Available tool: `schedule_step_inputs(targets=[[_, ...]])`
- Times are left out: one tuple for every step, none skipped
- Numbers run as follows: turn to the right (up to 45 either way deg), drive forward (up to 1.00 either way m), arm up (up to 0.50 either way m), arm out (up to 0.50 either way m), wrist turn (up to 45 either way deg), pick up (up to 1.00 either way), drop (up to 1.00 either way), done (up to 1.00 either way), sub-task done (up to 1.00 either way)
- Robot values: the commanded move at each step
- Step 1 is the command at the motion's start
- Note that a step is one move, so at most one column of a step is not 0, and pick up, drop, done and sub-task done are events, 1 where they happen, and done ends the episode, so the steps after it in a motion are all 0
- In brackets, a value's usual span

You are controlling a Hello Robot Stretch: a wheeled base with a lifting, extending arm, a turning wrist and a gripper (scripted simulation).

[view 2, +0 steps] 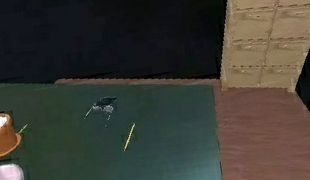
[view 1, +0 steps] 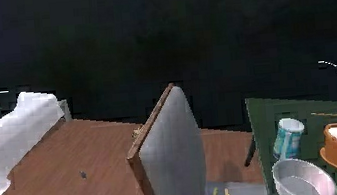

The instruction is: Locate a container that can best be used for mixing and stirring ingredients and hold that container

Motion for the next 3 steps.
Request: schedule_step_inputs(targets=[[45.0,0.00,0.00,0.00,0.0,0.00,0.00,0.00,0.00],[39.0,0.00,0.00,0.00,0.0,0.00,0.00,0.00,0.00],[45.0,0.00,0.00,0.00,0.0,0.00,0.00,0.00,0.00]])
